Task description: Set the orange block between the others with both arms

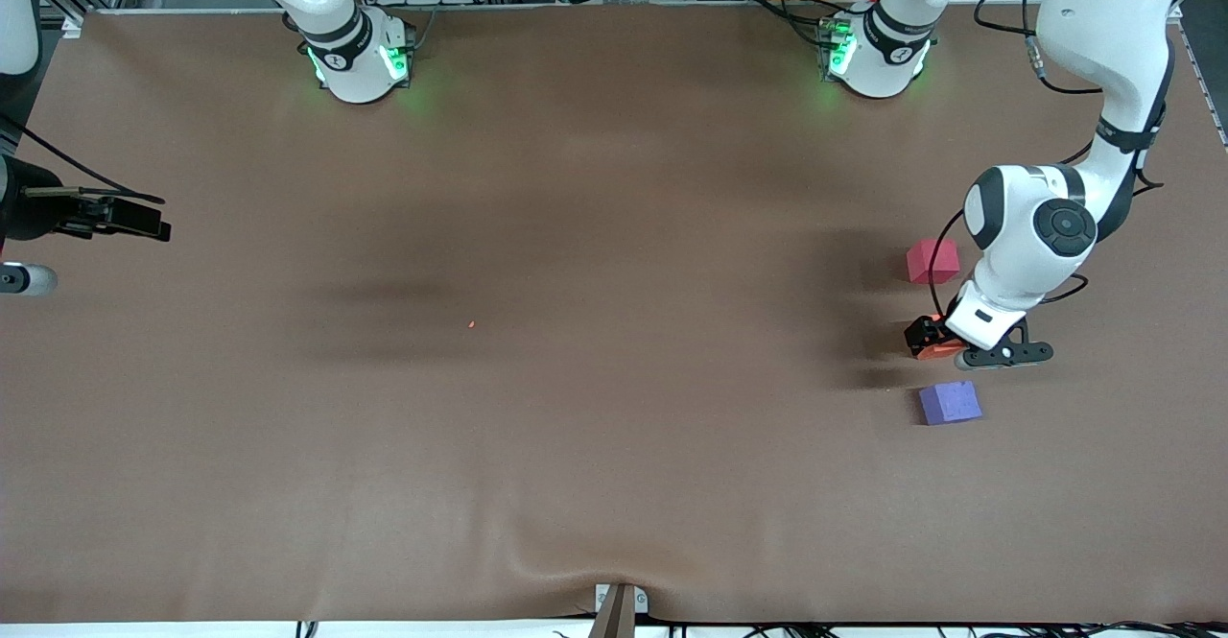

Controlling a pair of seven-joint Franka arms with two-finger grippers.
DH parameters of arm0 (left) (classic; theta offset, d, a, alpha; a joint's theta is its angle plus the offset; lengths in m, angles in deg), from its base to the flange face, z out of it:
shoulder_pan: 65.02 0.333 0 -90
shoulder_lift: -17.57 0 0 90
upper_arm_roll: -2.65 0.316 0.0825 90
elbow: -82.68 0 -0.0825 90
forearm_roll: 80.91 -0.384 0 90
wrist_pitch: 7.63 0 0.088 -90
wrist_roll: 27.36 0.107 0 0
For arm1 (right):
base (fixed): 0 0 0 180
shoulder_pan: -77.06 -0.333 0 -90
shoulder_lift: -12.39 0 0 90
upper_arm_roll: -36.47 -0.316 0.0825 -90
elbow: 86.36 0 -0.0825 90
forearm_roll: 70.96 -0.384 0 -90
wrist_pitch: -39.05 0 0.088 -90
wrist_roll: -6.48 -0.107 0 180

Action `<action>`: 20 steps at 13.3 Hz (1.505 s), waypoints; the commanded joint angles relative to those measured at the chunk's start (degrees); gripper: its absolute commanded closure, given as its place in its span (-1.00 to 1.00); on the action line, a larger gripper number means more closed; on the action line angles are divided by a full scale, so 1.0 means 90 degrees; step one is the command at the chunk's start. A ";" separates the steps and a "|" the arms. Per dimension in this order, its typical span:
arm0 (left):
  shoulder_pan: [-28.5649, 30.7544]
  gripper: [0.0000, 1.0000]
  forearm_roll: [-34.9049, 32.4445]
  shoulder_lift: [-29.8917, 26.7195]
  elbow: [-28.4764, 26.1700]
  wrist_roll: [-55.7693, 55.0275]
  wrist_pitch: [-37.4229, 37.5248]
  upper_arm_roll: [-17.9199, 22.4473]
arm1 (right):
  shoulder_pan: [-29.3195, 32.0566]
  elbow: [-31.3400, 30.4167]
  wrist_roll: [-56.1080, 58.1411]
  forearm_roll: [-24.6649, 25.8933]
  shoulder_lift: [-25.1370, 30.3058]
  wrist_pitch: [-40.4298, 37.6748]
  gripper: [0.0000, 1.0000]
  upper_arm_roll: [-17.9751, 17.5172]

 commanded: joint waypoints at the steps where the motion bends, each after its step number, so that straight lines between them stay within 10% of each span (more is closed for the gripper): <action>1: 0.0014 -1.00 0.0095 -0.0497 0.0031 0.0162 0.0537 -0.0143 | -0.0043 0.0018 0.0003 0.0090 0.0008 0.0005 -1.00 -0.0007; 8: 0.0024 -1.00 0.0086 -0.2207 0.0799 0.0181 0.3473 -0.0710 | -0.0063 0.0027 0.0003 0.0090 -0.0002 0.0015 -1.00 -0.0007; 14: 0.0014 -1.00 0.0134 -0.2189 0.3329 0.0688 0.6717 -0.0778 | -0.0102 0.0027 0.0003 0.0110 -0.0011 0.0005 -1.00 0.0003; 20: 0.0072 -1.00 0.0242 -0.2159 0.4347 0.1226 0.8176 -0.0769 | -0.0102 0.0027 0.0003 0.0110 -0.0012 0.0005 -1.00 0.0003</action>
